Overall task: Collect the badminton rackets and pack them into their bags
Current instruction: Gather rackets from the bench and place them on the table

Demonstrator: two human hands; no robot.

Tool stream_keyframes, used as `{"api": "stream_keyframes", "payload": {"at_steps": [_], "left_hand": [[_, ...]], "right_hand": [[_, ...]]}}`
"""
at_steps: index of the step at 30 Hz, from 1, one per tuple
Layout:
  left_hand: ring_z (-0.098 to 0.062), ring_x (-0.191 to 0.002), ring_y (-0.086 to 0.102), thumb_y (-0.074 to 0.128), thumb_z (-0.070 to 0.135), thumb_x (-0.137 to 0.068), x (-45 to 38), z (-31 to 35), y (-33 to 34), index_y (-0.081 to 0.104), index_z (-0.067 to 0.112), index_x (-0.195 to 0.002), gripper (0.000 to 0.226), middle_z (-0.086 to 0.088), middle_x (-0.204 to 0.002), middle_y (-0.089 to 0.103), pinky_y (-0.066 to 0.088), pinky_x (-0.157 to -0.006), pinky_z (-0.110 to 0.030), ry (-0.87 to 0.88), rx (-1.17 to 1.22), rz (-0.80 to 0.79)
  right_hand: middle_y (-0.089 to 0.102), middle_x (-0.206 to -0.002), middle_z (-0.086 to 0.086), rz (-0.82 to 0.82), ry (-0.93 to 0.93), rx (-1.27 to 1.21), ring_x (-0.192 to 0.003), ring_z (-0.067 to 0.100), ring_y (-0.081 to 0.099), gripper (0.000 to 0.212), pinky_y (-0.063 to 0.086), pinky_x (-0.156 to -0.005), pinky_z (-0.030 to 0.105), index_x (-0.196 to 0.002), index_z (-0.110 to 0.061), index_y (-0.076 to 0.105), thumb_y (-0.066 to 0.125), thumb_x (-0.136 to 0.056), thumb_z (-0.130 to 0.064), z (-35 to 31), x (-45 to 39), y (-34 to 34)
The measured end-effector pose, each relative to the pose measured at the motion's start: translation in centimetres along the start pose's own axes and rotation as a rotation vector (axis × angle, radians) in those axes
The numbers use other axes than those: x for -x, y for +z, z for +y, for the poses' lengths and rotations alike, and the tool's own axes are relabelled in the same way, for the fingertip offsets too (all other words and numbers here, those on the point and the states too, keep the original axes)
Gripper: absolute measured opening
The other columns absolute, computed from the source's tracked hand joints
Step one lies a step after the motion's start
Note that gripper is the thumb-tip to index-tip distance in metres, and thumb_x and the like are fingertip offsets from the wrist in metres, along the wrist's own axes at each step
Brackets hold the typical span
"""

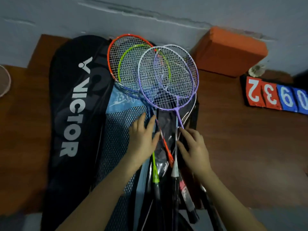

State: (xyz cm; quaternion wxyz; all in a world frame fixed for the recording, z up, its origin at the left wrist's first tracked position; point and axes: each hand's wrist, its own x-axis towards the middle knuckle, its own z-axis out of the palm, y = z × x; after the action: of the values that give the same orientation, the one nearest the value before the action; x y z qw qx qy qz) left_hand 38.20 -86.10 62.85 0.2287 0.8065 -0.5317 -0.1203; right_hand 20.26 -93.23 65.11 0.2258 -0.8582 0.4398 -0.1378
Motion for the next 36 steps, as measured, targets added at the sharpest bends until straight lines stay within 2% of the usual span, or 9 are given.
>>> {"api": "stream_keyframes", "payload": {"at_steps": [6,12,16,20,22,25,29,32,36], "left_hand": [[-0.04,-0.109,0.05,0.038,0.043,-0.084,5.6,1.9,1.4,0.055,0.001,-0.122,0.058,-0.023,-0.128,0.049,0.044,-0.093,-0.048,-0.063,0.034,-0.103],[-0.032,-0.117,0.04,0.045,0.041,-0.085,5.3,1.8,1.5,0.051,0.001,-0.127,0.058,-0.019,-0.13,0.046,0.035,-0.102,-0.043,-0.101,0.244,-0.069],[-0.027,-0.118,0.034,0.049,0.041,-0.085,5.0,1.6,1.6,0.052,0.002,-0.127,0.057,-0.018,-0.131,0.046,0.034,-0.101,-0.043,-0.084,0.231,-0.062],[-0.031,-0.119,0.04,0.039,0.045,-0.083,4.4,1.3,1.5,0.053,0.007,-0.126,0.059,-0.016,-0.133,0.047,0.035,-0.1,-0.043,-0.065,0.147,-0.08],[-0.033,-0.118,0.044,0.038,0.045,-0.084,4.1,1.2,1.2,0.054,0.007,-0.126,0.059,-0.015,-0.132,0.048,0.036,-0.098,-0.045,-0.054,0.112,-0.099],[-0.035,-0.113,0.049,0.039,0.045,-0.083,4.1,1.2,0.7,0.056,0.009,-0.123,0.057,-0.016,-0.129,0.052,0.04,-0.094,-0.046,-0.023,0.053,-0.122],[-0.034,-0.106,0.055,0.043,0.043,-0.08,4.6,1.4,0.0,0.061,0.007,-0.117,0.054,-0.016,-0.125,0.056,0.044,-0.087,-0.044,-0.003,-0.013,-0.118],[-0.035,-0.102,0.057,0.043,0.039,-0.08,5.0,2.5,-0.7,0.061,0.004,-0.115,0.053,-0.018,-0.122,0.058,0.044,-0.084,-0.044,0.014,-0.039,-0.096],[-0.036,-0.107,0.054,0.035,0.04,-0.079,6.1,5.4,-1.8,0.059,0.003,-0.117,0.058,-0.019,-0.123,0.056,0.041,-0.089,-0.046,-0.008,-0.057,-0.088]], "right_hand": [[0.059,-0.099,0.011,-0.062,0.139,-0.092,-0.087,0.033,0.062,0.036,0.046,-0.07,0.037,-0.122,-0.016,0.061,0.051,-0.088,-0.015,1.3,2.3,0.2],[0.065,-0.102,0.005,0.076,0.092,-0.309,-0.092,0.014,0.06,0.039,0.042,-0.08,0.013,-0.127,-0.013,0.056,0.056,-0.089,-0.005,-1.3,1.3,1.1],[0.064,-0.099,0.007,0.099,0.127,-0.268,-0.093,0.022,0.06,0.031,0.047,-0.079,0.028,-0.123,-0.011,0.059,0.054,-0.092,-0.009,-1.6,0.5,1.9],[0.06,-0.099,0.003,0.105,0.091,-0.236,-0.093,0.02,0.059,0.032,0.044,-0.075,0.025,-0.125,-0.011,0.058,0.053,-0.093,-0.011,-1.2,-0.1,2.1],[0.059,-0.104,0.003,0.089,0.073,-0.125,-0.099,0.023,0.055,0.037,0.045,-0.072,0.031,-0.13,-0.014,0.054,0.054,-0.093,-0.017,-1.2,-0.6,2.2],[0.058,-0.106,0.012,0.046,0.044,0.043,-0.095,0.031,0.051,0.047,0.047,-0.072,0.039,-0.136,-0.011,0.046,0.054,-0.093,-0.027,-0.9,-0.8,2.3],[0.055,-0.113,0.023,-0.005,0.081,0.16,-0.094,0.041,0.049,0.054,0.043,-0.082,0.045,-0.139,-0.011,0.041,0.038,-0.094,-0.041,-0.1,-1.3,1.7],[0.046,-0.127,0.022,-0.091,0.069,0.192,-0.104,0.041,0.044,0.053,0.037,-0.089,0.045,-0.145,-0.015,0.03,0.043,-0.097,-0.034,0.3,-1.1,0.6],[0.05,-0.118,0.019,-0.04,0.002,0.111,-0.1,0.041,0.048,0.046,0.04,-0.082,0.045,-0.138,-0.014,0.04,0.048,-0.094,-0.025,0.6,1.0,-2.4]]}}
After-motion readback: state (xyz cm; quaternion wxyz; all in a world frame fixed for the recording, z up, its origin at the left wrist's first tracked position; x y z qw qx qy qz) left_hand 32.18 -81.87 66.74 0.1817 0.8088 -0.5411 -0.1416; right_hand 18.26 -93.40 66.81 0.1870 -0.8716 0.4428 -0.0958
